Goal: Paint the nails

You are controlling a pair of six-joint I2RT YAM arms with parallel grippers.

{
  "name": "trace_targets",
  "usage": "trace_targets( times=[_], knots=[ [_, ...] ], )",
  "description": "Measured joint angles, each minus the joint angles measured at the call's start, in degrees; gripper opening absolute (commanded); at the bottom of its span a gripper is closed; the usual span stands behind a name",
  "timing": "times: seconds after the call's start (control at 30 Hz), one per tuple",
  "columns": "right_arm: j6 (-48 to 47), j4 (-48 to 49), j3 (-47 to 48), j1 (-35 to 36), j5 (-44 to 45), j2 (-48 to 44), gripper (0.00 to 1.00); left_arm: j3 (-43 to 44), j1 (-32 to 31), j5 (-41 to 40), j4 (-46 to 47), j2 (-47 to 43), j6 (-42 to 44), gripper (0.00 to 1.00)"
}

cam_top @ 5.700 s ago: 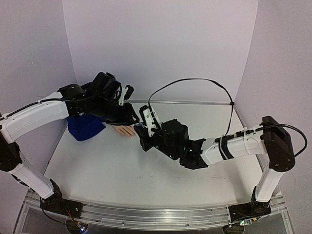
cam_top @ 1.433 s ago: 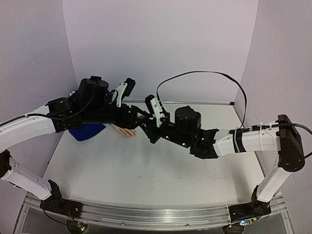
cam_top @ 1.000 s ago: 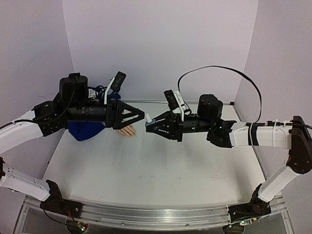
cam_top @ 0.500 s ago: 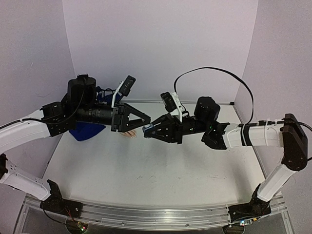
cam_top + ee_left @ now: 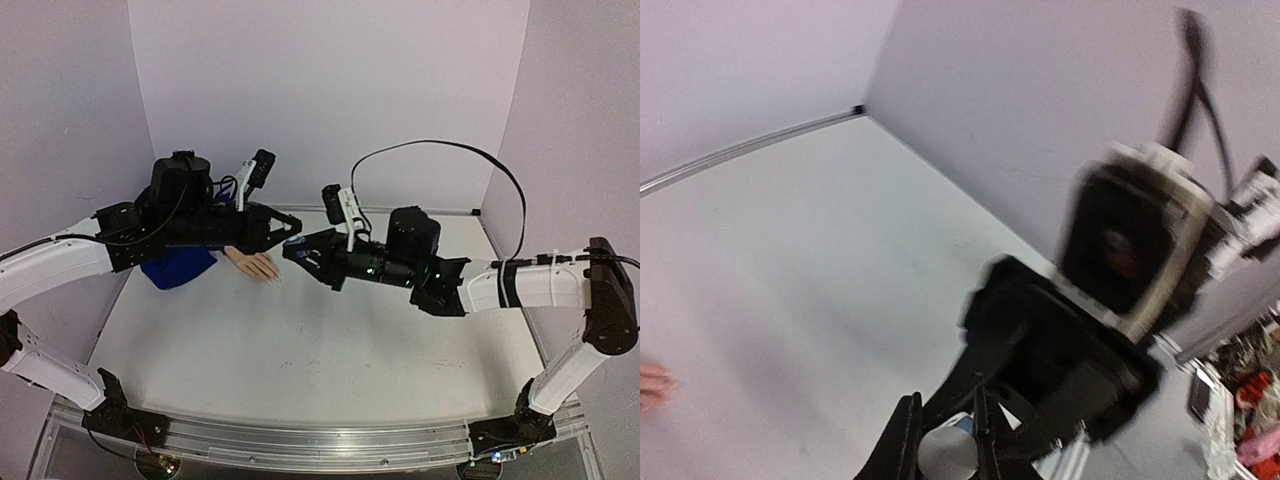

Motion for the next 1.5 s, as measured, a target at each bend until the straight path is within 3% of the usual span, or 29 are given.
trace_targets(
  times=[0.1,0.2,0.23,0.27,0.33,0.4,0.5,0.77,0.9,1.07,1.5],
  knots=[
    [-6.58,-4.7,2.62,8.79,33.57,1.38,0.0,2.08,0.42,-8.74,-4.02,1.46,-1.7,0.0],
    [-11.17,-5.53,5.11,13.35,49.86,4.31,0.0,3.02,-0.17,-12.24,-6.49,2.38,-2.99,0.0],
    [-12.37,-5.55,5.29,13.66,51.45,4.74,0.0,3.34,-0.26,-12.63,-6.91,2.8,-3.13,0.05],
    [-13.77,-5.51,5.31,13.68,51.98,4.94,0.0,3.52,-0.31,-12.96,-6.95,3.21,-3.37,0.18],
    [-15.26,-5.57,5.31,13.33,51.43,4.98,0.0,3.98,-0.31,-13.25,-7.26,3.74,-3.65,0.52],
    [-16.22,-5.29,5.31,12.35,49.18,4.98,0.0,4.22,-0.46,-12.33,-8.22,3.63,-3.85,0.68],
    [-15.82,-5.38,4.39,8.0,38.91,4.59,0.0,4.22,-1.14,-10.67,-9.01,3.21,-4.28,0.79],
    [-7.15,-4.79,-1.05,-6.75,0.76,-0.5,0.0,1.42,0.04,-1.97,-7.06,-2.71,-4.02,0.83],
    [-2.64,-1.86,-1.05,-8.02,-15.02,-0.9,0.0,1.33,0.7,3.54,-4.92,-2.99,-4.17,0.77],
    [3.41,3.72,-1.05,-7.3,-25.86,-0.9,0.0,1.33,0.48,10.45,-3.13,-0.74,-4.31,0.66],
    [10.64,11.5,-1.05,-7.3,-33.29,1.79,0.0,2.1,-0.15,13.73,-2.64,1.92,-4.02,0.41]
  ],
)
